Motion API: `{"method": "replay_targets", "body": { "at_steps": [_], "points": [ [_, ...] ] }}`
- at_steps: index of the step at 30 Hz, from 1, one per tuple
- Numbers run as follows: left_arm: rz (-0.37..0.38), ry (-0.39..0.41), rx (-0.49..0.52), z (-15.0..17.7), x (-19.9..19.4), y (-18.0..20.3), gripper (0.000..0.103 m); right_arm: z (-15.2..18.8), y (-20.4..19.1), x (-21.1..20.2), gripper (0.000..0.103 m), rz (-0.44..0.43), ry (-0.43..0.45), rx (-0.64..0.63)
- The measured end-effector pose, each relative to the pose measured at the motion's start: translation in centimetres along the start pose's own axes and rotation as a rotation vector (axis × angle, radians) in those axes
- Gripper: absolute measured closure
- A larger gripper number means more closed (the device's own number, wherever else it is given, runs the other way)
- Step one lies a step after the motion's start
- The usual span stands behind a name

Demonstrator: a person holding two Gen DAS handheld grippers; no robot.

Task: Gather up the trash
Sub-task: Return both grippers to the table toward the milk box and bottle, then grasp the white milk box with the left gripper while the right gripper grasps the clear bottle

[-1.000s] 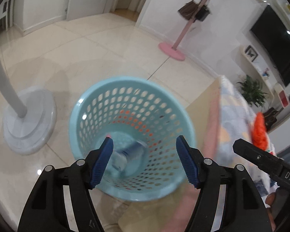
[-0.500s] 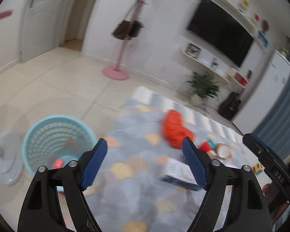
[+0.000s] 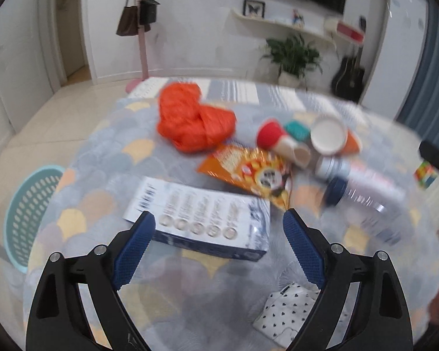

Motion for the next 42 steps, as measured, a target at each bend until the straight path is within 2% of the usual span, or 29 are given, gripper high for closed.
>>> {"method": "replay_targets", "body": {
  "at_steps": [5,7,10,16,19,21,23,25,27,30,34,38,42],
  "points": [
    [-0.119,-0.038,0.098,0.5,2.4,0.9,0.017,2.3,2.2,3.0,0.055,0.024,-0.107,0.012],
    [-0.132,-0.061,0.118,0.8,2.7,0.6,0.027,3.4,3.1,3.8,0.055,0.023,-0.147,0.026],
    [-0.125,-0.076,0.112,1.1,2.1,-0.8,0.029,4.5,3.7,4.1,0.055,-0.017,-0.203,0.05],
    [-0.114,-0.133,0.004,2.5,0.0,-6.1,0.03,6.3,1.9,3.6,0.055,-0.108,-0.301,0.0],
    [-0.115,-0.154,-0.104,3.4,-1.2,-9.6,0.031,7.2,-0.6,2.7,0.054,-0.181,-0.329,-0.051],
    [-0.078,-0.133,-0.181,3.5,-2.2,-11.4,0.031,7.6,-2.3,2.3,0.054,-0.235,-0.343,-0.078],
    [0.01,-0.093,-0.264,3.0,-3.2,-12.5,0.028,7.7,-3.3,2.1,0.055,-0.245,-0.341,-0.086],
    [0.057,-0.071,-0.318,2.3,-3.6,-13.1,0.019,7.6,-3.8,2.3,0.055,-0.241,-0.345,-0.082],
    [0.064,-0.058,-0.376,1.3,-3.2,-13.7,0.016,7.4,-3.9,2.5,0.053,-0.238,-0.348,-0.053],
    [0.039,-0.107,-0.415,0.4,-0.6,-14.0,0.016,7.1,-3.7,2.9,0.042,-0.212,-0.349,-0.017],
    [-0.013,-0.174,-0.441,0.4,2.3,-13.8,0.016,6.9,-4.2,3.6,0.033,-0.168,-0.356,-0.009],
    [-0.083,-0.191,-0.394,0.4,4.1,-13.1,0.016,6.9,-4.5,4.5,0.031,-0.087,-0.367,-0.02],
    [-0.12,-0.19,-0.34,0.3,4.6,-12.4,0.018,7.7,-4.7,5.9,0.032,0.007,-0.397,-0.073]
  ]
}}
Point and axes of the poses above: each gripper's, at about its wrist camera, not at the fingertips, and x roughly the way its jaws point, y to its right, z to its underside, the point moved 5 cm from there along x, roughly the way its jaws point, and after that the axes turned 6 degrees about z, right-handed, at the moved point
